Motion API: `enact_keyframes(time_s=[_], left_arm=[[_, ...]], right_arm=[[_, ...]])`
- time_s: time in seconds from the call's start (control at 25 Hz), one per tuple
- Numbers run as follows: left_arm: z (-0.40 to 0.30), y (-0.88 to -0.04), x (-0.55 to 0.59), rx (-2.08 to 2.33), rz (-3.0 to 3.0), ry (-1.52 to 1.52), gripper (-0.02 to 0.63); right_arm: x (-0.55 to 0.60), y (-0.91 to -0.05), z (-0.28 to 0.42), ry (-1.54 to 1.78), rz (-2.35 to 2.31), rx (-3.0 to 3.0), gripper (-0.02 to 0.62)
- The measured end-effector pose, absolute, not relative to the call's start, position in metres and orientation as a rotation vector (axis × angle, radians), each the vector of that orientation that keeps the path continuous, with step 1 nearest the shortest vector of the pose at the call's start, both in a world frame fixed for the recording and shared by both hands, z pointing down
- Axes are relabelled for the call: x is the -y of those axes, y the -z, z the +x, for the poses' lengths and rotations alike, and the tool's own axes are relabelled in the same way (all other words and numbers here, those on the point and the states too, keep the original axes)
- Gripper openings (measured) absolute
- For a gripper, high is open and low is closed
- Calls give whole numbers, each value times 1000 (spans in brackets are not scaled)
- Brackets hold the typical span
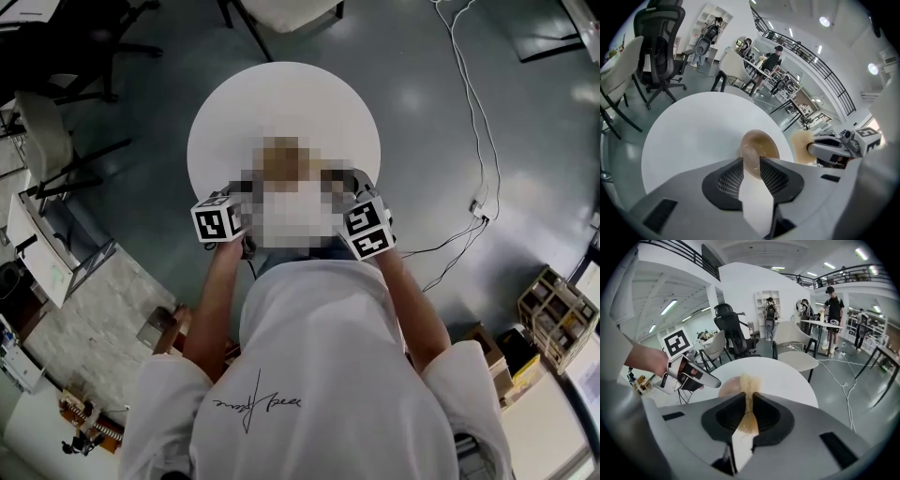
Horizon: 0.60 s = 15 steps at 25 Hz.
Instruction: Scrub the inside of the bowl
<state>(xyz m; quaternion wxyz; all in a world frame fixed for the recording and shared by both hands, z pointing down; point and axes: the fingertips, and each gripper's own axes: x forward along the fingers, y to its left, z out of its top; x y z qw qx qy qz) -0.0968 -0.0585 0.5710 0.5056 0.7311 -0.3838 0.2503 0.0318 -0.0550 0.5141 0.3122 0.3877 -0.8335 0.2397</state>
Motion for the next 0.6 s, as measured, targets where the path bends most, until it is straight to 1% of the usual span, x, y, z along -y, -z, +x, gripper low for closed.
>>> enact_keyframes(time_s=[0.16, 0.6], left_arm=[[-95, -578, 62, 934, 1747, -608, 94], [-94, -586, 75, 950, 1720, -589, 94]], right_arm=[[65, -521, 28, -659, 968, 2217, 58], [91, -538, 26, -558, 848, 2208, 58]])
